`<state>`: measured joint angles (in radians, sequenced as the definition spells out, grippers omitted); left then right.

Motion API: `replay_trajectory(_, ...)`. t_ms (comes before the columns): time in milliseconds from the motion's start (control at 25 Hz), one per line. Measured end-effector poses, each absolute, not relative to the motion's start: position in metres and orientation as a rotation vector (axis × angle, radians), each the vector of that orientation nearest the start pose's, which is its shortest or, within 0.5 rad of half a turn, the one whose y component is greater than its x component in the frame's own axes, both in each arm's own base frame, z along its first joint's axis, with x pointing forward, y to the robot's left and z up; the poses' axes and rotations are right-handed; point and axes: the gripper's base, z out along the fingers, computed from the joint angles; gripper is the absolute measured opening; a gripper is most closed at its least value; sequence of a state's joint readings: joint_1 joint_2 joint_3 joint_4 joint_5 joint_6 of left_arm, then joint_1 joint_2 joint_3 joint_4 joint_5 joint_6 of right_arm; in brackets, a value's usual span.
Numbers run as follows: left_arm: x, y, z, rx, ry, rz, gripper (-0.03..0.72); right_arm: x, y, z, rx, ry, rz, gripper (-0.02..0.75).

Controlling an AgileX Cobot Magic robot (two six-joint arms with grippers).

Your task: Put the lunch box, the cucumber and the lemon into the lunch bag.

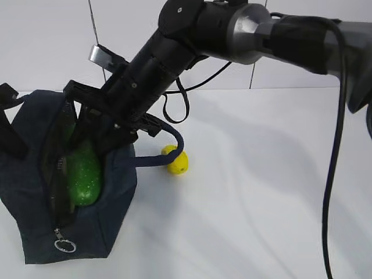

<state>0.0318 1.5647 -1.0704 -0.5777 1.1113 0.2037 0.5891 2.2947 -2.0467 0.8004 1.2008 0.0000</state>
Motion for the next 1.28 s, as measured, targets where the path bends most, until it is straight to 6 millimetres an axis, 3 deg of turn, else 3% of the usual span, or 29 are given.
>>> replay_trajectory(640,0.286,-0.035,0.248,-0.103,2.94,-0.771,0.001,0.395,0.331,0.231,-0.293,2.673,1.301,0.309)
replay_trajectory(1000,0.286,-0.035,0.248,-0.102,2.941,-0.772,0.001,0.398,0.327,0.227,-0.325,2.672,1.18,0.309)
replay_trajectory(1280,0.286,-0.035,0.248,-0.102,2.941,-0.772,0.001,0.388,0.338,0.224,-0.389,2.688,1.123,0.317)
